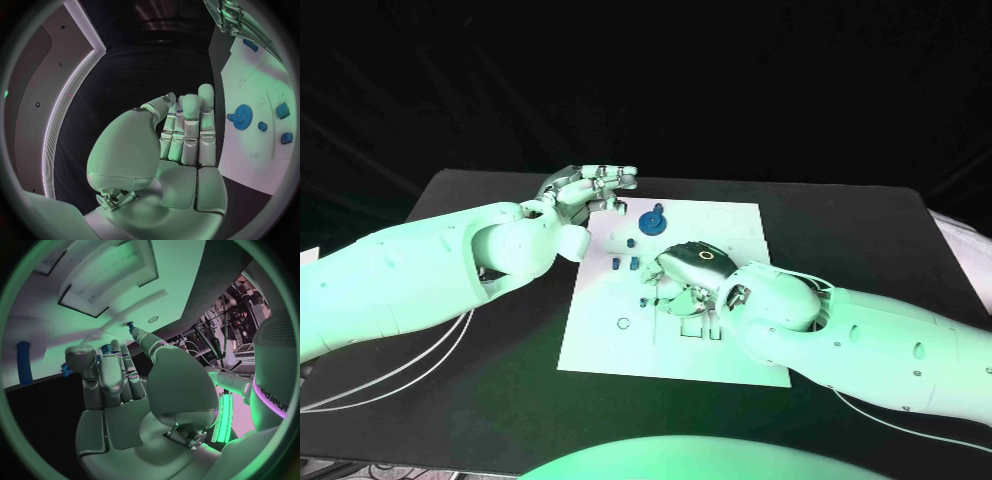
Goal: Assemble the parts on the task board
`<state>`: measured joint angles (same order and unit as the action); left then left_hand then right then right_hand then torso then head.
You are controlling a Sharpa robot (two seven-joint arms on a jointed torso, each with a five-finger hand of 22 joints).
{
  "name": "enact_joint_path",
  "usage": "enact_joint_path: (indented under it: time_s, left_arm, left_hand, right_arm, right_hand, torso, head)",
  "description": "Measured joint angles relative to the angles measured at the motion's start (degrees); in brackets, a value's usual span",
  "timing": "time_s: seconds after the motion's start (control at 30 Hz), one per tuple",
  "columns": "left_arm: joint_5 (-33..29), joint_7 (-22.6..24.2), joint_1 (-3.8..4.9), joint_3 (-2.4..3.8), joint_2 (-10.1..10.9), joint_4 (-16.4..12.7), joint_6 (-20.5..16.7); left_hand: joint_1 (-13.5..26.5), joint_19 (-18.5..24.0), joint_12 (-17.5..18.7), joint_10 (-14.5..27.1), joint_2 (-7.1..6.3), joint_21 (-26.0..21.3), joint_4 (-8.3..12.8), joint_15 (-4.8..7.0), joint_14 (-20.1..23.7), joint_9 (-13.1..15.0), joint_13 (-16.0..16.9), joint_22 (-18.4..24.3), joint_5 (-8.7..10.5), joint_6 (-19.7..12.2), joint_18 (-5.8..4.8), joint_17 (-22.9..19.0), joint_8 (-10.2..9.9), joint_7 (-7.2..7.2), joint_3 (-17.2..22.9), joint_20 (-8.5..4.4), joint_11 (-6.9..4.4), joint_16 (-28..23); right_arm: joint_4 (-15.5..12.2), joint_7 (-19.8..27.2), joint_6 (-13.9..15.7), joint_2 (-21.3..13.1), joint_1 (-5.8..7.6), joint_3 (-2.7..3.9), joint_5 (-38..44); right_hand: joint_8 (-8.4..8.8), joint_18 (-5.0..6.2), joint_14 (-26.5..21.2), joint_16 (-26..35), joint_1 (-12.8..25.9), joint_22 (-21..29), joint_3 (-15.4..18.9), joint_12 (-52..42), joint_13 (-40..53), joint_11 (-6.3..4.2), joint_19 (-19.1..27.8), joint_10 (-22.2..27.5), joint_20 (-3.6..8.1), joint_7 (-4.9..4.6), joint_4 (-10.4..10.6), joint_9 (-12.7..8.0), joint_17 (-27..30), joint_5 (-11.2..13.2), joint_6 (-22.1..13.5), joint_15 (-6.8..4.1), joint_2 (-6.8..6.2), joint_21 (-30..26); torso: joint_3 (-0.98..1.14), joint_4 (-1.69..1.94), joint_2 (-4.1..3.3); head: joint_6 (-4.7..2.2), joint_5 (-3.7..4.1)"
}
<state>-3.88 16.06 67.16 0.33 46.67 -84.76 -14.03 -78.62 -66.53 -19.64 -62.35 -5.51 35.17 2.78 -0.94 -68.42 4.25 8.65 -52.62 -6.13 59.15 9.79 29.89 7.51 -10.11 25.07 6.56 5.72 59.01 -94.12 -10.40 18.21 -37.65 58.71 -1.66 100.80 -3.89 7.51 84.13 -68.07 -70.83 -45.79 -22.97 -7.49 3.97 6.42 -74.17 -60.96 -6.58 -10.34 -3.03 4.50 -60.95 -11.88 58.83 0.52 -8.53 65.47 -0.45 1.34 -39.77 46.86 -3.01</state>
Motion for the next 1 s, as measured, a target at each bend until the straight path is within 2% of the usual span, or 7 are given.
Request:
enact_joint_path:
  time_s: [0.13,0.27,0.37,0.5,0.6,0.87,1.0]
  left_arm:
    - [0.02,0.0,0.0,0.0,0.07,0.0,0.0]
    - [0.03,-0.02,-0.01,0.0,0.19,-0.03,0.0]
    - [0.05,-0.03,-0.01,0.0,0.29,-0.07,0.01]
    - [0.1,-0.03,-0.01,0.0,0.39,-0.14,0.01]
    - [0.15,-0.03,-0.01,0.0,0.44,-0.2,0.01]
    - [0.27,-0.03,-0.01,0.0,0.47,-0.23,0.08]
    - [0.27,-0.05,-0.01,-0.01,0.48,-0.2,0.24]
  left_hand:
    - [0.0,0.0,0.0,0.0,0.0,0.0,0.0,0.0,0.0,0.0,0.0,0.0,0.0,0.0,0.0,0.0,0.0,0.0,0.0,0.0,0.0,0.0]
    - [0.0,0.0,0.0,0.0,0.0,0.0,0.0,0.0,0.0,0.0,-0.01,0.0,0.0,0.0,0.0,0.0,0.0,0.0,0.0,0.0,0.0,0.0]
    - [0.0,0.0,0.0,0.0,0.0,0.0,0.0,0.0,0.0,0.0,-0.01,0.0,0.0,0.0,0.0,0.0,0.0,0.0,0.0,0.0,0.0,0.0]
    - [0.0,0.0,0.0,0.0,0.0,0.0,0.0,0.0,0.0,0.0,-0.01,0.0,0.0,0.0,0.0,0.0,0.0,0.0,0.0,0.0,0.0,0.0]
    - [0.0,0.0,0.0,0.0,0.0,0.0,0.0,0.0,0.0,0.0,-0.01,-0.01,0.0,0.0,0.0,0.01,0.0,0.0,0.0,0.0,0.0,0.0]
    - [0.02,0.0,0.0,0.11,0.02,-0.14,0.05,0.0,0.0,0.0,-0.01,0.05,0.0,-0.12,0.0,-0.13,0.0,-0.12,-0.05,0.0,-0.12,0.0]
    - [0.31,0.0,-0.32,0.41,0.31,-0.35,-0.09,0.0,0.0,0.0,0.06,0.18,0.0,-0.21,0.0,-0.36,0.22,-0.21,-0.41,0.0,0.0,-0.23]
  right_arm:
    - [-2.31,-0.13,0.76,-2.77,0.53,0.48,-0.21]
    - [-4.15,-0.63,0.81,-5.87,2.1,0.97,-0.75]
    - [-4.59,-1.31,0.05,-7.96,3.57,1.17,-1.18]
    - [-4.16,-2.22,-1.58,-9.95,4.84,1.3,-1.3]
    - [-3.03,-2.77,-2.73,-10.69,5.22,1.3,-1.3]
    - [-1.44,-3.21,-5.11,-10.78,5.48,1.28,-1.21]
    - [-1.28,-3.22,-6.22,-10.49,5.5,1.26,-1.2]
  right_hand:
    - [0.0,0.0,0.0,0.0,-0.39,-0.12,0.07,-0.27,0.0,0.0,0.0,0.0,0.0,0.0,-0.07,0.0,-0.15,0.0,0.0,0.0,0.39,0.0]
    - [0.0,0.0,0.0,-0.27,-0.62,-0.53,0.3,-0.65,0.0,0.0,0.0,0.0,0.0,0.42,-0.12,0.0,-0.43,-0.22,-0.01,0.0,0.58,0.0]
    - [-0.01,0.0,0.0,-0.27,-0.83,-0.42,1.0,-0.65,-0.03,-0.42,0.0,0.41,0.0,0.94,0.09,-0.06,-0.09,-0.21,-0.53,0.0,0.37,0.0]
    - [-0.01,0.01,0.0,0.02,-0.83,0.11,2.22,-0.65,-0.22,-0.72,0.0,1.35,0.0,1.26,0.17,-0.31,0.43,0.15,-1.64,0.0,0.37,0.0]
    - [-0.01,0.0,0.0,0.65,-1.13,0.77,3.28,-0.65,-0.27,-0.67,0.0,2.6,0.0,1.31,0.22,-0.4,1.06,0.45,-2.38,0.0,0.07,-0.66]
    - [-0.01,0.0,0.0,0.8,-2.57,1.26,4.13,-1.11,-0.26,-0.41,0.2,3.89,-0.2,1.68,0.06,-0.35,1.48,0.45,-2.41,0.0,1.05,-0.88]
    - [-0.01,0.0,0.0,1.11,-3.02,1.26,4.25,-2.11,-0.15,-0.82,0.2,2.78,-0.2,1.67,0.18,-0.19,1.66,0.45,-1.57,-0.01,1.5,-0.88]
  torso:
    - [-0.02,-0.04,0.01]
    - [-0.02,-0.07,0.02]
    - [-0.03,-0.1,0.03]
    - [-0.09,-0.1,0.04]
    - [-0.1,-0.1,0.05]
    - [-0.1,-0.02,0.04]
    - [-0.1,0.0,0.03]
  head:
    - [-0.08,0.02]
    - [-0.15,0.19]
    - [-0.28,0.39]
    - [-0.55,0.73]
    - [-0.75,0.92]
    - [-0.99,1.28]
    - [-0.91,1.29]
